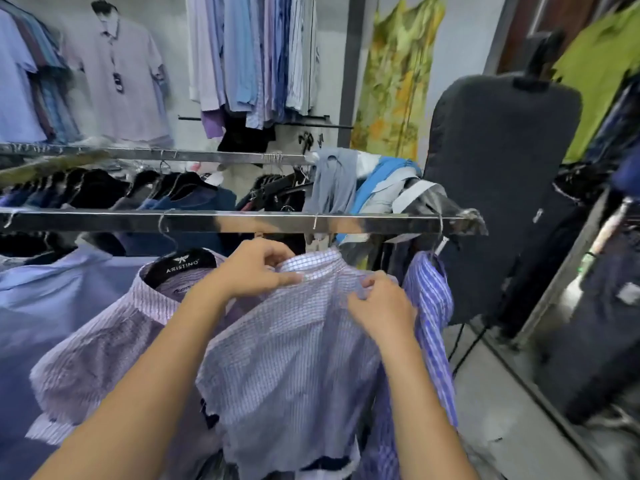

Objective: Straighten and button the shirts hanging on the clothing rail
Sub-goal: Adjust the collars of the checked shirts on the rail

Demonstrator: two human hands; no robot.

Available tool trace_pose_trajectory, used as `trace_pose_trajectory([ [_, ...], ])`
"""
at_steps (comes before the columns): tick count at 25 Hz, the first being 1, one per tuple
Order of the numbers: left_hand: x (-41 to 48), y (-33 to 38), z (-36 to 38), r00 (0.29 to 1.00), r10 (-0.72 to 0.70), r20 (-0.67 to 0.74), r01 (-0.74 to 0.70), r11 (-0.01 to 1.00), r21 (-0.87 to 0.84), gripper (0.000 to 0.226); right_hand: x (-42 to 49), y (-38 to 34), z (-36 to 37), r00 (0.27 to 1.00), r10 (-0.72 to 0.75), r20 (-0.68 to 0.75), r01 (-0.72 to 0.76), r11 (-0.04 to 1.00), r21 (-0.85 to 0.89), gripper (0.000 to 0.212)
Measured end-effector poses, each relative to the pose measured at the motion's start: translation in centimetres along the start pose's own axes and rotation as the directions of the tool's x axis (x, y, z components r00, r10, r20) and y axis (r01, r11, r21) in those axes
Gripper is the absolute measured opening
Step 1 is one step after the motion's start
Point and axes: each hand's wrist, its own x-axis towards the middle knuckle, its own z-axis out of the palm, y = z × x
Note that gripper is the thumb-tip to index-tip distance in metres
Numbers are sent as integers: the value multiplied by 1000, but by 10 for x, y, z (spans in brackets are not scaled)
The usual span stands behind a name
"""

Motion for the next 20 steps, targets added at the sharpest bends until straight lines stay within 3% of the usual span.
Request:
trace_pose_trajectory([
  [3,-6,-7,0,997,66,-29,-67,998,-12,19,-12,-3,2,999,-1,-36,2,1000,7,33],
  [6,-10,-16,3,989,127,-75,-131,990,-57,12,-24,-22,9,959,-256,-124,263,964,37,23],
  [8,-11,-20,6,982,162,-97,-168,984,-63,12,-29,-42,14,920,-349,-179,367,926,84,18],
  [11,-12,-21,9,976,197,-97,-203,978,-47,18,-33,-65,21,962,-141,-234,213,922,322,20],
  [14,-14,-20,10,964,221,-147,-230,972,-45,24,-26,-73,30,989,67,-131,8,865,502,37],
  [17,-15,-21,11,944,277,-181,-286,958,-25,19,-21,-79,31,988,147,-42,-102,839,535,44],
  [20,-17,-20,14,903,380,-200,-372,925,80,9,-21,-87,24,987,158,21,-145,837,527,30],
])
